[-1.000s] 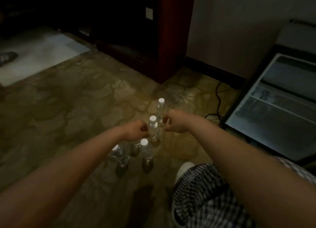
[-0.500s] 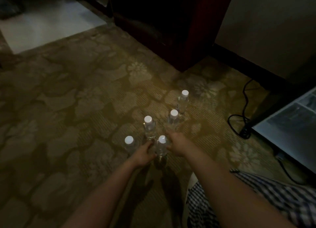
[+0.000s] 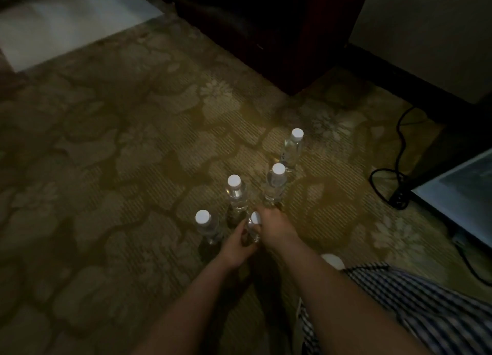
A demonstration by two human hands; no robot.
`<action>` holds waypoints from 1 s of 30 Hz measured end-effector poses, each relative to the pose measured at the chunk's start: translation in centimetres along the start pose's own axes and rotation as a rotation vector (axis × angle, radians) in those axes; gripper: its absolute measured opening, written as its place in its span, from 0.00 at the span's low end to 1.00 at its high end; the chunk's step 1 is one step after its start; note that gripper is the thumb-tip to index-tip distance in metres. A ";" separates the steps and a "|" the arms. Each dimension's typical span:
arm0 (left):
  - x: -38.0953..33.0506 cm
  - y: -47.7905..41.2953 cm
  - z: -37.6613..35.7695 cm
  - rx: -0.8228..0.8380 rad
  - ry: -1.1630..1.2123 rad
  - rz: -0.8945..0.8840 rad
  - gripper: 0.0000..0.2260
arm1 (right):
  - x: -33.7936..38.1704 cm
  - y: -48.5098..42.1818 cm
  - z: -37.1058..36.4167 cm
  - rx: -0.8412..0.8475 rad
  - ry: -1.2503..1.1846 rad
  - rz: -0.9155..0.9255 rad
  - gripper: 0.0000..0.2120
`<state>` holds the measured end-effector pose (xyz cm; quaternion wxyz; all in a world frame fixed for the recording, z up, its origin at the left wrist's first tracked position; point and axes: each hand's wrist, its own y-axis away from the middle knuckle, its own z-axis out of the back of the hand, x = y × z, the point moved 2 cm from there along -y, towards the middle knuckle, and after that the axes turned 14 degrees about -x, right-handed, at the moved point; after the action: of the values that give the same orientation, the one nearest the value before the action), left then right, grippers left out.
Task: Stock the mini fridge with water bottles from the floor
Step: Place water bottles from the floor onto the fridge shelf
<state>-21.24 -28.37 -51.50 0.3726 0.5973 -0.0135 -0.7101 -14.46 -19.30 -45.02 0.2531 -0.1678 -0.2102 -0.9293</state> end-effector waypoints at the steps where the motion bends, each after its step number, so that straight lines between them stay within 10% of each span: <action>1: -0.1 0.2 0.0 0.007 0.012 0.005 0.30 | -0.1 0.3 0.1 -0.004 -0.035 -0.018 0.16; 30: -15.8 8.6 1.2 -0.127 0.057 -0.242 0.14 | 3.1 5.3 19.2 -0.131 -0.478 0.163 0.11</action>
<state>-17.71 -26.50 -33.87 0.3214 0.5896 0.1139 -0.7322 -10.20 -15.57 -25.66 0.2587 -0.4150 -0.1892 -0.8515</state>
